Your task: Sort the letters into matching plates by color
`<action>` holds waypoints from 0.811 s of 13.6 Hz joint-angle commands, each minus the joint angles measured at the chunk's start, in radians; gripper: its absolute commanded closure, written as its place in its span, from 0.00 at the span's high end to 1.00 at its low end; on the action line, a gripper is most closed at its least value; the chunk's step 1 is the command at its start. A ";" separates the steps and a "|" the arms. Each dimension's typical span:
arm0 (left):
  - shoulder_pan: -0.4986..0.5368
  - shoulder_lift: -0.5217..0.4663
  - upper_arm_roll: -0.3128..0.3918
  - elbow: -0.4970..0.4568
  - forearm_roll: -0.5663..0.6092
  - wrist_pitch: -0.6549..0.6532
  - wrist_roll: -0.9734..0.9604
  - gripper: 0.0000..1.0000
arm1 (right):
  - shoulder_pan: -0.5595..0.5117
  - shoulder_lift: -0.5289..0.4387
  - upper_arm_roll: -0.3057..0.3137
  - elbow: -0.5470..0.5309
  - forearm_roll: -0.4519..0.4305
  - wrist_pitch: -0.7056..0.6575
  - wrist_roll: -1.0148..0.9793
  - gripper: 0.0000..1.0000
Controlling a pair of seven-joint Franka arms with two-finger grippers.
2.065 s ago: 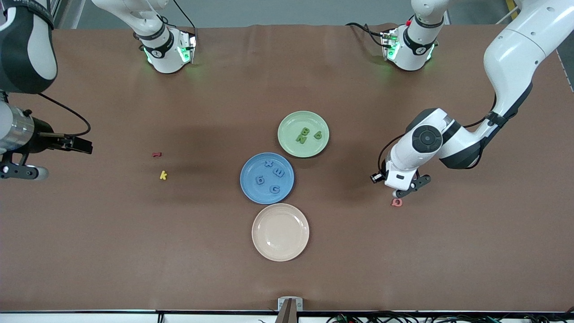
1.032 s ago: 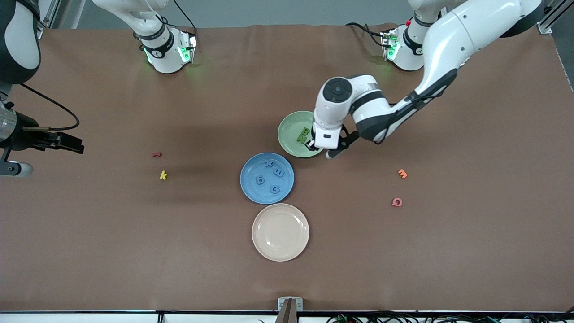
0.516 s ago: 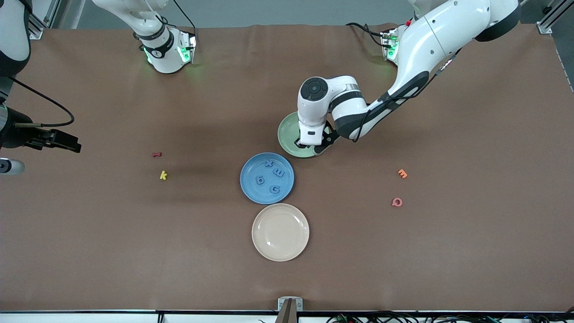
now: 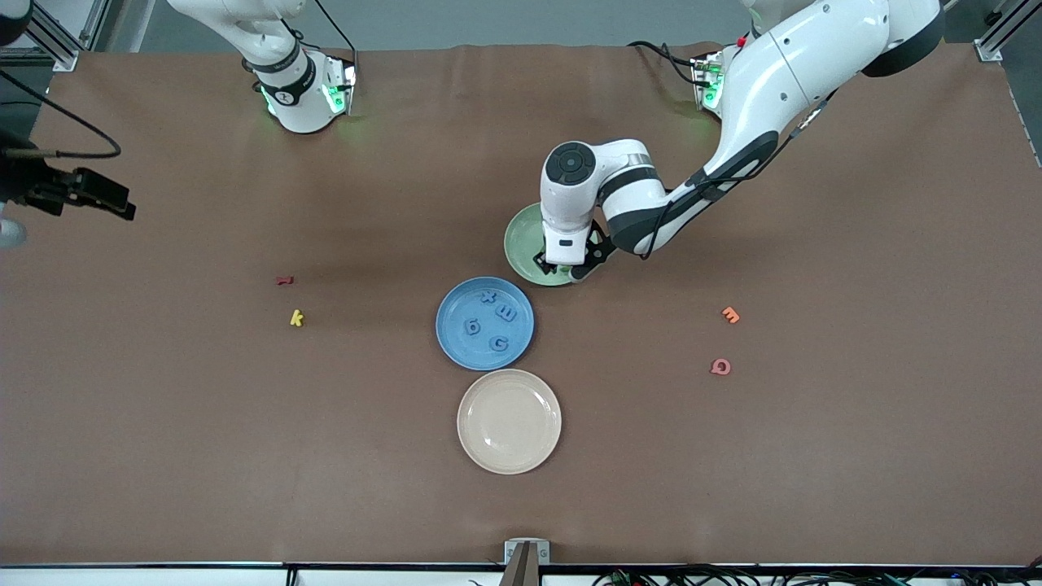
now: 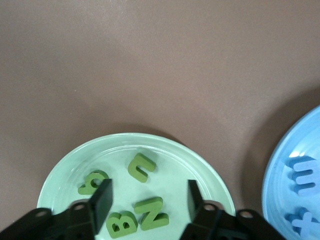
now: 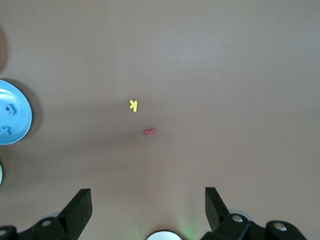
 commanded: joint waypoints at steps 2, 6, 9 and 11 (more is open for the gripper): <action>0.005 -0.006 0.007 0.056 0.008 -0.018 0.005 1.00 | -0.008 -0.069 0.006 -0.056 0.008 0.012 -0.016 1.00; -0.025 0.001 0.082 0.176 0.016 -0.019 0.119 1.00 | 0.035 -0.079 -0.058 -0.057 -0.002 0.029 -0.077 1.00; -0.016 -0.008 0.093 0.202 0.016 -0.028 0.215 1.00 | 0.060 -0.079 -0.066 -0.054 -0.005 0.031 -0.080 1.00; -0.010 -0.006 0.093 0.238 0.013 -0.086 0.302 1.00 | 0.090 -0.080 -0.092 -0.054 -0.005 0.035 -0.080 1.00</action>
